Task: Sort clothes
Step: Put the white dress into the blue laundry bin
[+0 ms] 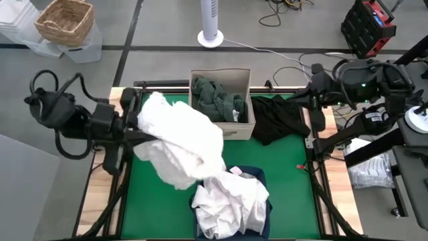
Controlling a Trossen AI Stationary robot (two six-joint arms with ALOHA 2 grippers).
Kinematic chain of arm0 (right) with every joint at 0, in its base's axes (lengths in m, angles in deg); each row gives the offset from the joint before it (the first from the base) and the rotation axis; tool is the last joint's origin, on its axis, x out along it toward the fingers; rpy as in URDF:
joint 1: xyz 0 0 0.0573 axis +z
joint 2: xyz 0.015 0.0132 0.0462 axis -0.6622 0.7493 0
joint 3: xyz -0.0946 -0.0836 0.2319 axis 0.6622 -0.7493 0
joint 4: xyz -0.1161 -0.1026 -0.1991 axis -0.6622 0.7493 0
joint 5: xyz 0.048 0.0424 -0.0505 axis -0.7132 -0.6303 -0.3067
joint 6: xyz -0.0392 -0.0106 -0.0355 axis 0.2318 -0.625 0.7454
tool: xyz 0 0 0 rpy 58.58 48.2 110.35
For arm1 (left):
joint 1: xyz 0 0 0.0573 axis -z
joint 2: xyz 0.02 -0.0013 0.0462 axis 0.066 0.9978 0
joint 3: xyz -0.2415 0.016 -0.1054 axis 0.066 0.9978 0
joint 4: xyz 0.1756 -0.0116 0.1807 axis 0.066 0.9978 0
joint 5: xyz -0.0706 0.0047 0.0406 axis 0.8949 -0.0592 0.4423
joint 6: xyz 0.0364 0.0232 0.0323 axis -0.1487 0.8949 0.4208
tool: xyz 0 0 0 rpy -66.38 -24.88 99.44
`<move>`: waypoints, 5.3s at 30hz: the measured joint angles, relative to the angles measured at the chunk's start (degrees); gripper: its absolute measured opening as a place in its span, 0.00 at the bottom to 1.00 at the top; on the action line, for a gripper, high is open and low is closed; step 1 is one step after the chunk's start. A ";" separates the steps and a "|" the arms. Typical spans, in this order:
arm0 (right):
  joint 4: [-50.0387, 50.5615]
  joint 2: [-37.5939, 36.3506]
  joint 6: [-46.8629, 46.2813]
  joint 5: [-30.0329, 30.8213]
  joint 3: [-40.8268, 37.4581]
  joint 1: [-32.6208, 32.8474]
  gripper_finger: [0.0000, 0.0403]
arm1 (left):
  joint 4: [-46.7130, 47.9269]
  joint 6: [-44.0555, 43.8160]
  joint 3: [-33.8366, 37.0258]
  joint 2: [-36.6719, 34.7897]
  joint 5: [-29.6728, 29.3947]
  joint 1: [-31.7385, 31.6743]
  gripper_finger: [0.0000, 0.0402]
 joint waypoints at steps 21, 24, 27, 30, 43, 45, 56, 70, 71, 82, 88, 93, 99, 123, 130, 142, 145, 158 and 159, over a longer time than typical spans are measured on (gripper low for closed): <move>0.05 0.49 1.21 2.00 0.00 0.00 0.03 | -36.98 17.12 -2.48 14.04 8.11 -7.07 0.02; 0.08 0.31 1.63 2.02 0.00 0.00 0.03 | -38.53 15.26 -2.48 15.98 12.59 -8.95 0.02; 0.40 -0.59 2.56 2.17 0.00 0.00 0.03 | -39.15 12.64 -2.48 17.55 16.73 -10.51 0.02; 0.61 -2.32 2.63 4.61 0.00 0.01 0.03 | -39.14 10.47 -2.44 19.10 20.03 -11.28 0.02; 0.53 -7.34 -1.11 6.85 0.00 0.00 0.03 | -42.82 5.15 -1.87 23.50 35.55 -12.57 0.02; 0.54 -7.29 -1.11 6.85 -0.06 0.00 0.03 | -42.73 3.90 -1.79 24.55 36.90 -13.64 0.02; 0.85 -7.36 -0.87 6.86 -3.52 0.00 0.03 | -42.21 -3.00 -1.70 29.07 48.82 -18.21 0.02; 2.10 -7.36 -0.95 6.95 -4.11 0.02 0.03 | -4.14 -0.88 -1.67 30.04 64.37 -21.45 0.02; 2.10 -7.34 -0.92 6.95 -4.11 0.02 0.03 | -1.26 -0.80 -1.67 30.46 63.80 -21.59 0.02; 2.02 -7.34 -1.05 8.03 -4.19 0.00 0.03 | 21.25 0.92 -1.52 38.99 45.58 -22.15 0.02; 1.99 -7.34 -1.08 8.72 -5.62 0.02 0.03 | 20.83 5.30 -2.11 44.71 45.34 -21.07 0.02; 2.01 -7.45 -1.94 9.81 -8.36 0.00 0.03 | 20.60 7.06 -2.09 48.11 45.75 -20.01 0.02; 1.97 -7.67 -2.14 9.95 -11.13 0.01 0.03 | 20.28 8.99 -2.06 48.93 47.36 -20.16 0.02; 1.32 -7.93 -4.04 10.91 -12.66 0.00 0.03 | 20.06 19.75 -2.09 59.46 44.04 -20.49 0.02; 1.29 -7.93 -3.45 11.43 -12.66 0.02 0.03 | 19.32 17.75 -1.99 58.99 43.22 -20.49 0.06; 1.28 -7.93 -3.55 12.33 -12.66 0.02 0.03 | 20.96 13.66 -2.39 53.53 43.57 -20.56 0.53; 1.14 -7.93 -3.65 12.33 -12.66 0.02 0.03 | 21.77 12.29 -2.39 50.86 43.80 -20.54 0.59; -0.48 -7.91 -3.26 12.33 -12.66 0.02 0.03 | 22.32 5.06 -2.51 44.19 44.10 -20.49 0.60; -0.48 -7.91 -3.30 12.33 -12.66 0.00 0.03 | 22.42 4.59 -2.55 43.70 44.10 -20.48 0.60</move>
